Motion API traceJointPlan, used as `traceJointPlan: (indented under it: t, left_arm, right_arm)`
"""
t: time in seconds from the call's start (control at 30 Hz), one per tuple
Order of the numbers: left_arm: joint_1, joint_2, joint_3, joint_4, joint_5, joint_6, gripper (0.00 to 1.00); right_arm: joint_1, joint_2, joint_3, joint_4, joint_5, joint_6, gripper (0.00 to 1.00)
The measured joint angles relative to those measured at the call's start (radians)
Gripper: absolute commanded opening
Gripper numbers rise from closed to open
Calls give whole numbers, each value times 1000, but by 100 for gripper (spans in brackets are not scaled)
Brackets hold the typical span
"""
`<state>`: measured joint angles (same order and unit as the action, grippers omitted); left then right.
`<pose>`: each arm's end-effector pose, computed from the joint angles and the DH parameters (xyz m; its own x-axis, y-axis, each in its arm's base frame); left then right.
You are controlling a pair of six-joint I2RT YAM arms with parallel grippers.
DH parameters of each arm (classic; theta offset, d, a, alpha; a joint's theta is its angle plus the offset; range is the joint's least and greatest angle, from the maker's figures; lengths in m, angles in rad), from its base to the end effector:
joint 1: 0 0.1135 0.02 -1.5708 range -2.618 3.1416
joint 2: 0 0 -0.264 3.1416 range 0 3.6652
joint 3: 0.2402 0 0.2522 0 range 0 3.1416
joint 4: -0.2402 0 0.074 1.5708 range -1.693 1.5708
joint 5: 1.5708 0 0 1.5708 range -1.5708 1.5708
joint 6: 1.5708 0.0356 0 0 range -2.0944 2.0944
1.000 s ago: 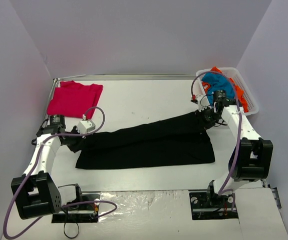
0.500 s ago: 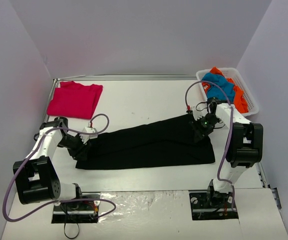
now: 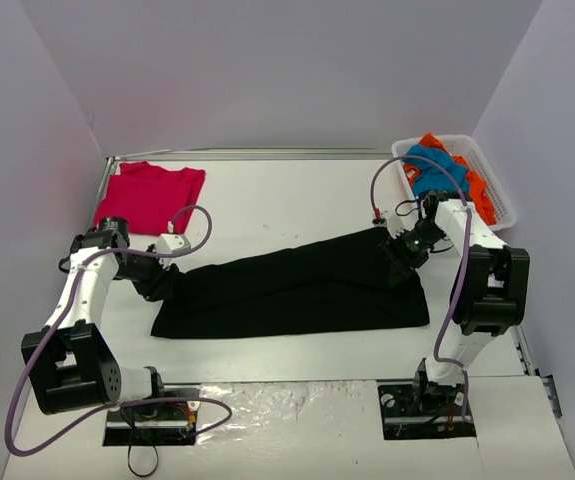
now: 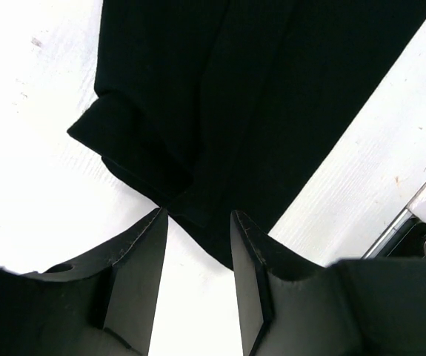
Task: Fold and stack the t-shirts
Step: Fold the other side of the tshirt into a rectangle
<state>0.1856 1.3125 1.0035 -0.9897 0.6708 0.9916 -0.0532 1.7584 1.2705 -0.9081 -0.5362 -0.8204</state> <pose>0.2317 0.0210 0.2533 -0.5017 0.5728 -0.6482 0.8030 0.5870 -0.1028 0.3324 0.0005 0.2080 -0.6391 -0.5956 -0.4866 -0.7486 0.6269 0.2159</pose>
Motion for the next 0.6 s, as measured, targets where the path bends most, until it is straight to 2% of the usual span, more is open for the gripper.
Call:
traceJointPlan:
  t: [0.33, 0.6]
  left_arm:
    - [0, -2, 0, 42, 11, -81, 38]
    - [0, -15, 0, 108, 21, -160, 39]
  right_arm:
    - [-5, 11, 45, -92, -47, -90, 57]
    - [-5, 243, 290, -98, -120, -107, 59]
